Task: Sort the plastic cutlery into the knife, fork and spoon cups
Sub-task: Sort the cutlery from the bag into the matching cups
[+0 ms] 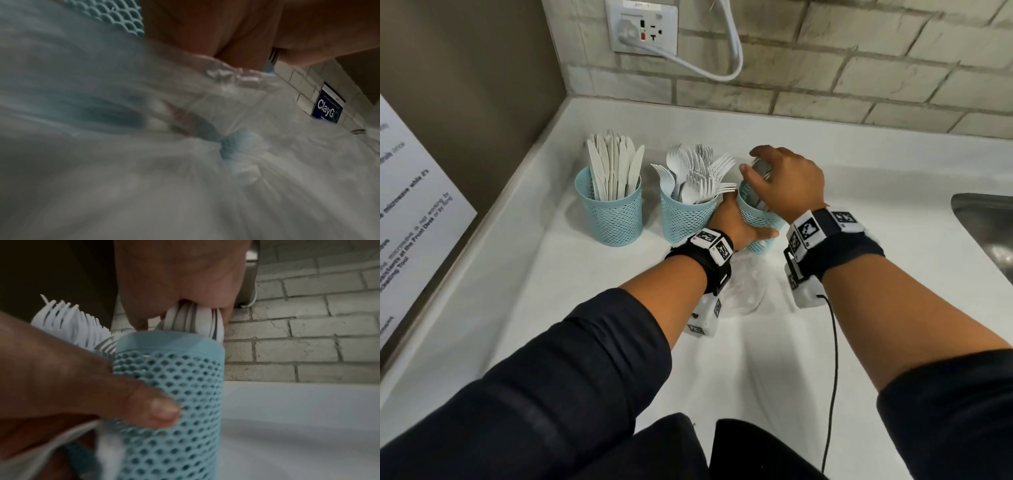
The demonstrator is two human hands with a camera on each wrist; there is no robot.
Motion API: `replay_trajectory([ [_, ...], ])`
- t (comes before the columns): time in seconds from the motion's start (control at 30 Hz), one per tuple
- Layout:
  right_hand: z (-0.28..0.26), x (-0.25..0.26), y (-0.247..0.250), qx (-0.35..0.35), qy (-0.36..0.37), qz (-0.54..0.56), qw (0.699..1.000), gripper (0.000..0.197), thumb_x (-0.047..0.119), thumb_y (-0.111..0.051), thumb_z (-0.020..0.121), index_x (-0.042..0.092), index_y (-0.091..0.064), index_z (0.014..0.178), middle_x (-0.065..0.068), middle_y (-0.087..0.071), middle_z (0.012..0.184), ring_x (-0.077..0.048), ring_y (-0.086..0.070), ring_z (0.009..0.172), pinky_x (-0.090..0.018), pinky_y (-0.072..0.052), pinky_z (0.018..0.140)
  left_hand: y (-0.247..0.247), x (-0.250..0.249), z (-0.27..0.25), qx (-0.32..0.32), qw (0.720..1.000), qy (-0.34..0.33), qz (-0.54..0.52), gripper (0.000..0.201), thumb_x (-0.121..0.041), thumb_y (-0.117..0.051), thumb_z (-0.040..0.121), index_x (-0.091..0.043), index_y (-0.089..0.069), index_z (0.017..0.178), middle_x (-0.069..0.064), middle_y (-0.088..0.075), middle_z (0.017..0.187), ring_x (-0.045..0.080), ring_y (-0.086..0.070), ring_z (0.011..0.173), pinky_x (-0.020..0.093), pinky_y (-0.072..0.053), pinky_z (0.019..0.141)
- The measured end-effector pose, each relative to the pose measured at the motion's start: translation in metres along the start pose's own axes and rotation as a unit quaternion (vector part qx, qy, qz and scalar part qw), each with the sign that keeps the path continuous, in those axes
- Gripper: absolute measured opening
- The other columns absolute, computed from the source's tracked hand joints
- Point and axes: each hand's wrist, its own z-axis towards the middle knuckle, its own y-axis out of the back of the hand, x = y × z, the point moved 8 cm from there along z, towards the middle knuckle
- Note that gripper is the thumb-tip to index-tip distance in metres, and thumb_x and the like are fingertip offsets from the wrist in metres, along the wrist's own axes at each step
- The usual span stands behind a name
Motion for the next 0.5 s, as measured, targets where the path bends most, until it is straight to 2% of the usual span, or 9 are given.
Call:
replay_trajectory([
  [0.1,0.008,-0.016,0.000,0.024,-0.081,-0.002,0.996,0.042,0.051,-0.049,0.088,0.018,-0.058,0.113,-0.009,-0.068,0.105,-0.032,-0.061,0.098,-0.031,-0.040,0.071,-0.002,0.001,0.000,0.008,1.000,0.003,0.007,0.104,-0.031,-0.086,0.060,-0.005,-0.023,0.139,0.009,-0.047,0.139,0.024,-0.046,0.127,0.037,-0.037,0.107],
  [0.23,0.005,0.004,-0.009,0.035,0.002,0.006,0.999,0.036,0.048,-0.051,0.088,0.017,-0.066,0.099,-0.010,-0.070,0.090,-0.030,-0.062,0.090,-0.028,-0.038,0.067,-0.003,-0.001,0.000,0.012,1.000,-0.001,-0.021,0.097,-0.019,-0.084,0.064,-0.005,-0.023,0.138,0.009,-0.050,0.135,0.023,-0.048,0.125,0.035,-0.039,0.106],
  [0.33,0.003,-0.005,-0.002,-0.010,-0.047,-0.016,0.999,0.039,0.047,-0.052,0.087,0.015,-0.065,0.106,-0.011,-0.069,0.099,-0.033,-0.061,0.095,-0.031,-0.042,0.070,-0.002,0.002,0.001,0.008,1.000,0.003,-0.012,0.097,-0.023,-0.085,0.062,-0.006,-0.025,0.137,0.008,-0.050,0.136,0.024,-0.048,0.125,0.036,-0.037,0.107],
  [0.43,-0.001,0.008,-0.007,0.005,0.022,-0.023,0.999,0.037,0.044,-0.053,0.086,0.014,-0.066,0.102,-0.010,-0.070,0.095,-0.033,-0.064,0.087,-0.030,-0.041,0.067,-0.002,0.001,0.001,0.007,1.000,0.000,-0.017,0.091,-0.020,-0.084,0.066,-0.005,-0.028,0.136,0.006,-0.052,0.133,0.020,-0.049,0.124,0.022,-0.036,0.099],
  [0.5,0.001,0.012,-0.003,0.006,0.034,-0.031,0.999,0.034,0.040,-0.053,0.087,0.012,-0.067,0.099,-0.010,-0.071,0.091,-0.033,-0.064,0.084,-0.028,-0.038,0.065,-0.002,0.001,0.001,0.006,1.000,-0.005,-0.015,0.090,-0.021,-0.083,0.067,-0.005,-0.027,0.137,0.005,-0.050,0.135,0.019,-0.047,0.126,0.021,-0.034,0.099],
])
